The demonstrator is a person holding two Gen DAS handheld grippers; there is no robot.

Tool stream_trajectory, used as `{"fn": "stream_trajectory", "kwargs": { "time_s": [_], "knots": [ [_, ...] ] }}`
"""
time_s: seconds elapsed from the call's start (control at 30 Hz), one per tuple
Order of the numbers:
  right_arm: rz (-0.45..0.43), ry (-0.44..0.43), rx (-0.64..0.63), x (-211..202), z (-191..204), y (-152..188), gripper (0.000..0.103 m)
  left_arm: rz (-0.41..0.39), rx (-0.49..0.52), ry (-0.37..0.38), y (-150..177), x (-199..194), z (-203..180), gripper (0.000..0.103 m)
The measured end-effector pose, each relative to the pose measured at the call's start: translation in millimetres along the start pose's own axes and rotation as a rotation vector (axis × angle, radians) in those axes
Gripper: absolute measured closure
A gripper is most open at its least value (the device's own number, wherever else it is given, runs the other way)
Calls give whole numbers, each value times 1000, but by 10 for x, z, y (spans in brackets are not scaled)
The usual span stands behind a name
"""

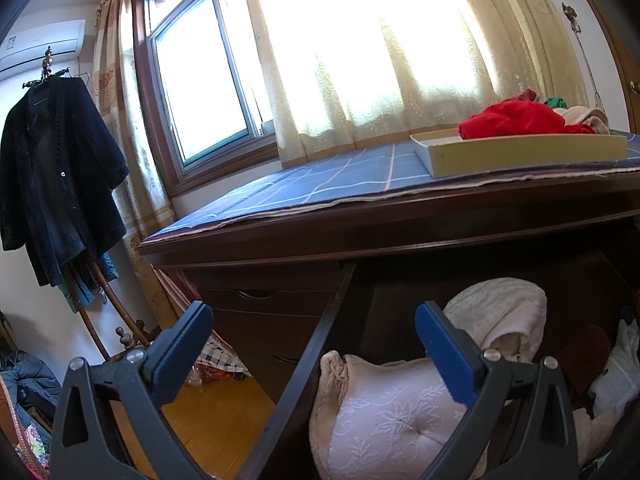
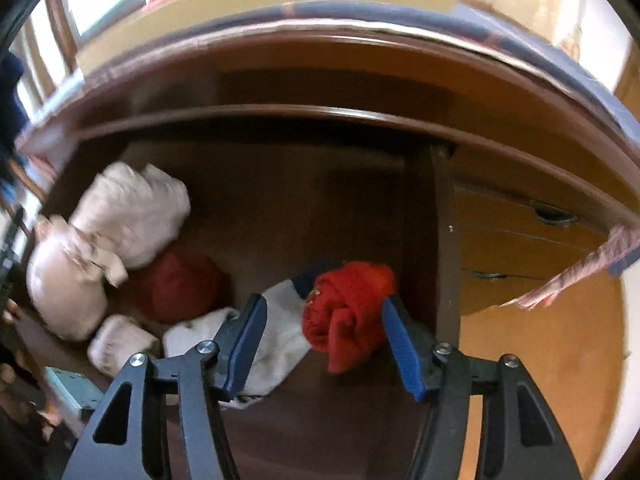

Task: Take underwear out of drawer
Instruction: 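Close the right gripper on the red patterned sock and lift it, then carry the red sock into the yellow tray and release it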

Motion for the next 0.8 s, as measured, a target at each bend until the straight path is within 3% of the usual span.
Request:
{"fn": "stream_trajectory", "kwargs": {
  "time_s": [0.23, 0.43, 0.6, 0.8],
  "knots": [
    [119, 155, -183, 233, 40, -22, 49, -1, -2, 6, 5, 13, -11, 0],
    [210, 162, -347, 373, 120, 91, 60, -4, -3, 9, 5, 35, -29, 0],
    [147, 47, -238, 228, 31, 25, 69, -5, -3, 10, 4, 39, -34, 0],
    [-21, -205, 27, -226, -68, -117, 70, -4, -2, 4, -1, 32, -47, 0]
  ]
}}
Point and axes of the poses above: each gripper's, at about its wrist camera, not at the fingertips, and x roughly the way its jaws point, z to its left, y to its underside, the point moved 9 cm from there along x, roughly the way its jaws point, and after that the axes turned 5 degrees about -z, right-handed, at the moved point
